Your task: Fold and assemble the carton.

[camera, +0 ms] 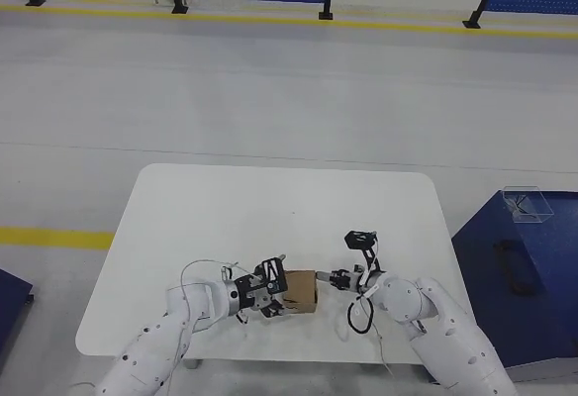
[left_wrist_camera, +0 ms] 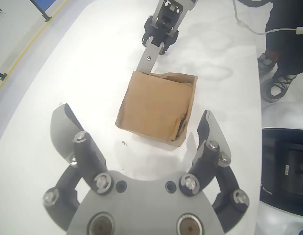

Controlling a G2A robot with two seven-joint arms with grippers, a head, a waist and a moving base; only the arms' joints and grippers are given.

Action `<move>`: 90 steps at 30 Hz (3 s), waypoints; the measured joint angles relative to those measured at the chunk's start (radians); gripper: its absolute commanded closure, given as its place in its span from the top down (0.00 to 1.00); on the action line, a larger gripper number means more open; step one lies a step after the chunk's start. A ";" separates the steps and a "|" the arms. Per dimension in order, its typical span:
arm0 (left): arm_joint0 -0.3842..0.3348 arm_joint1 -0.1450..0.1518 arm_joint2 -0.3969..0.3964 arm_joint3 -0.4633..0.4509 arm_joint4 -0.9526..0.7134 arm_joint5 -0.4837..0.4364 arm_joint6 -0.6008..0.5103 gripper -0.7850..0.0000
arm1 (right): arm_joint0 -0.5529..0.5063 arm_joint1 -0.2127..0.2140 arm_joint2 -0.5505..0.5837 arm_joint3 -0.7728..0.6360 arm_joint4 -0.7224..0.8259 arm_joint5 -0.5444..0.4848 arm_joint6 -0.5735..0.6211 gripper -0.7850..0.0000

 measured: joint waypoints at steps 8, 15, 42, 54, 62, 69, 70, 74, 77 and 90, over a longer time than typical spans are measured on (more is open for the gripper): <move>-0.020 -0.006 0.023 0.038 0.005 0.014 0.043 0.97 | 0.018 -0.016 -0.001 0.048 0.059 -0.062 -0.077 1.00; -0.016 -0.002 0.026 0.041 0.002 -0.016 0.063 0.76 | 0.017 -0.017 0.019 0.061 0.058 -0.055 -0.078 1.00; 0.000 -0.014 -0.031 0.123 -0.852 -0.139 -0.298 0.00 | -0.055 0.010 0.248 -0.017 0.158 -0.091 -0.084 1.00; -0.135 -0.053 0.086 0.236 -1.228 0.059 -0.696 0.58 | -0.103 0.011 0.255 -0.026 0.168 -0.103 -0.076 1.00; -0.157 -0.059 0.081 0.298 -1.170 0.077 -0.609 1.00 | -0.112 0.010 0.258 -0.020 0.172 -0.105 -0.073 1.00; -0.100 -0.032 0.007 0.156 -1.009 0.123 -0.414 0.17 | -0.119 0.010 0.259 -0.021 0.177 -0.110 -0.073 1.00; -0.070 -0.025 -0.004 0.089 -0.940 0.135 -0.359 0.00 | -0.119 0.009 0.259 -0.022 0.178 -0.113 -0.074 1.00; 0.046 -0.006 -0.008 -0.145 -0.651 0.238 -0.201 0.00 | -0.121 0.008 0.261 -0.018 0.190 -0.123 -0.079 1.00; 0.102 -0.004 0.022 -0.245 -0.481 0.318 -0.160 0.00 | -0.118 0.008 0.269 -0.010 0.193 -0.124 -0.085 1.00; 0.013 -0.061 0.152 -0.124 -0.402 0.414 -0.220 0.00 | -0.116 0.010 0.287 -0.003 0.202 -0.123 -0.093 1.00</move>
